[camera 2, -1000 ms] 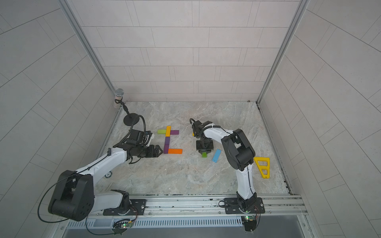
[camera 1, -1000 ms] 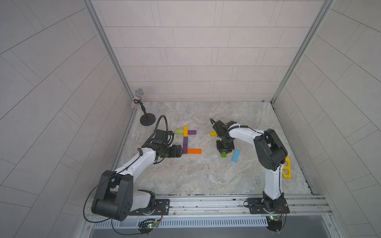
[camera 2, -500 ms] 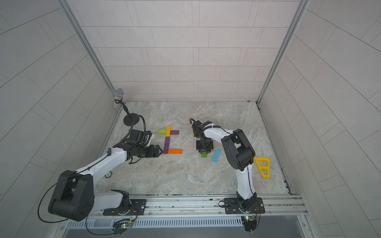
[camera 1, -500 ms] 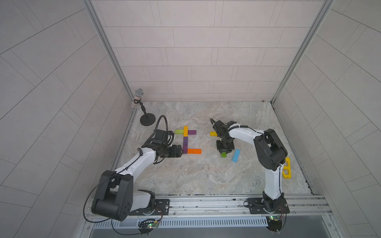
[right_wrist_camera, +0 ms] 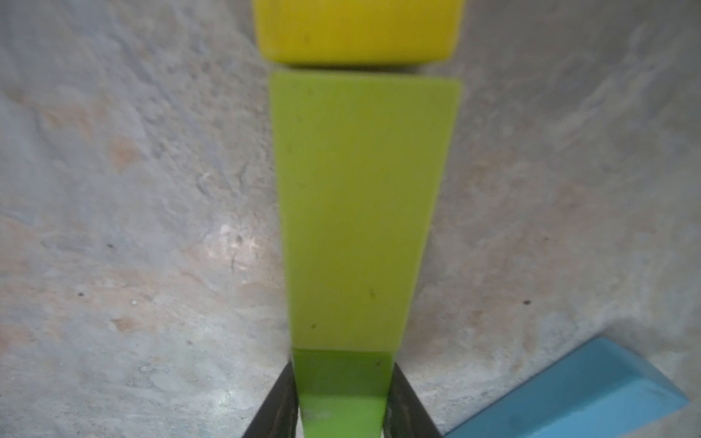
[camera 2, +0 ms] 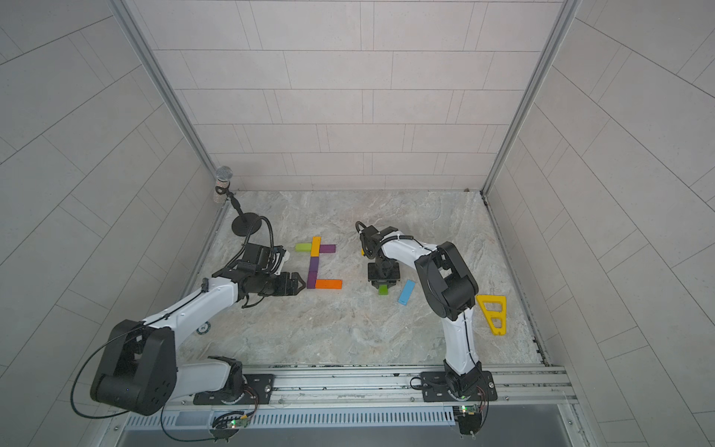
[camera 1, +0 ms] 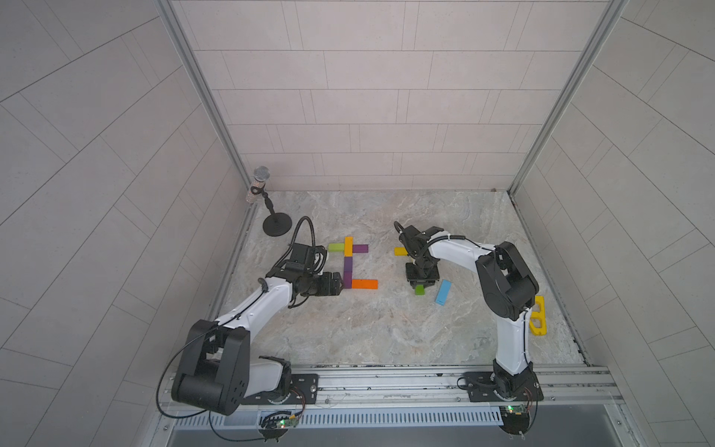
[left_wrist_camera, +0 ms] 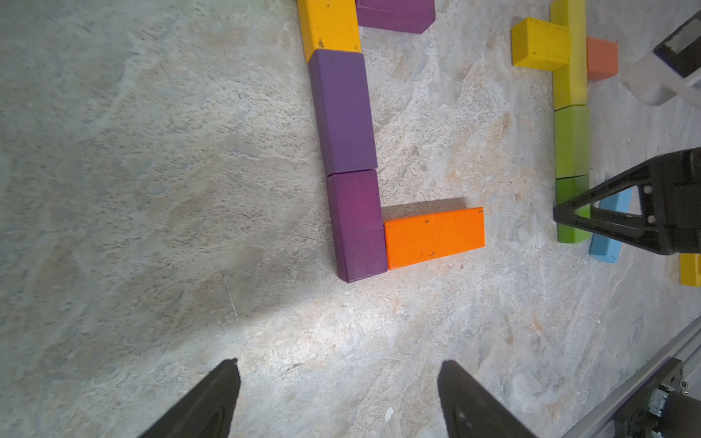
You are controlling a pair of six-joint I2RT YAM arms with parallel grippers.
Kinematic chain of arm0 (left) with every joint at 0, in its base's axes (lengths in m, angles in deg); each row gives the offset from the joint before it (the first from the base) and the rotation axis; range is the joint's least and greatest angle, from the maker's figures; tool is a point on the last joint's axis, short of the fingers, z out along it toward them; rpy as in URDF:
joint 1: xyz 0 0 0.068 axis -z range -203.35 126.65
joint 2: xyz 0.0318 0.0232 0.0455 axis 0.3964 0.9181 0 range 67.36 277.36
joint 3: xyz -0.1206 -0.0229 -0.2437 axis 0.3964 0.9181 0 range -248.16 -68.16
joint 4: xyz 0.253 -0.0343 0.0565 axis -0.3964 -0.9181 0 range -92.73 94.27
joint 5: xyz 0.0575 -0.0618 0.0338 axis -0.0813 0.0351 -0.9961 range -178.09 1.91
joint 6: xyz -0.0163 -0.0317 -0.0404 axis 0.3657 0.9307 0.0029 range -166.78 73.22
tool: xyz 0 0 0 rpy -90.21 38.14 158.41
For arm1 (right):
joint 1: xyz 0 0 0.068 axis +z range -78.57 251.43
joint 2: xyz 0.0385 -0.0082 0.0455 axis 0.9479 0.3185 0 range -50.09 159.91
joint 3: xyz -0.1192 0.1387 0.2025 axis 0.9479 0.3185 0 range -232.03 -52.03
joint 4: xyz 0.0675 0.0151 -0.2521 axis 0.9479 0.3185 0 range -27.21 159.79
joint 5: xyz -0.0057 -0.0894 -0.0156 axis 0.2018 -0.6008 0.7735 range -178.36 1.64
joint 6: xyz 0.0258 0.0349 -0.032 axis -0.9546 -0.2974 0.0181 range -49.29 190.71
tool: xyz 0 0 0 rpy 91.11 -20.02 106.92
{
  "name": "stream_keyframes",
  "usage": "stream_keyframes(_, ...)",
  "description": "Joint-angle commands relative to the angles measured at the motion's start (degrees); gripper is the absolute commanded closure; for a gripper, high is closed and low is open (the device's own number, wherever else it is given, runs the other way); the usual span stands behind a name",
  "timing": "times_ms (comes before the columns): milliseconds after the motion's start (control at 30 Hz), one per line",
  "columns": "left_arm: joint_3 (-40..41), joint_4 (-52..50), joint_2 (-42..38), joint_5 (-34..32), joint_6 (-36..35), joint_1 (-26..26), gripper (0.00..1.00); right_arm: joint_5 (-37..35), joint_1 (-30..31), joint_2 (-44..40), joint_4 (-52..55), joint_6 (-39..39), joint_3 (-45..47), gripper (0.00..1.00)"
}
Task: Assemble the letter t with building blocks
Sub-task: Assemble the building block at the center of the board.
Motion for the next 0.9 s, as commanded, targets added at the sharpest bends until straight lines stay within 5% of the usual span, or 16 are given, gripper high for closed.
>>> stream_keyframes(0,-0.4,0.3,-0.3,-0.2,-0.9,-0.2,0.13,-1.7,-0.4,1.6,-1.3,-0.9,0.1,0.62)
stream_keyframes(867,-0.6,-0.1,0.2,-0.2,-1.1,-0.3,0.13,-2.0,-1.3,2.2,-2.1,-0.8,-0.5,0.57)
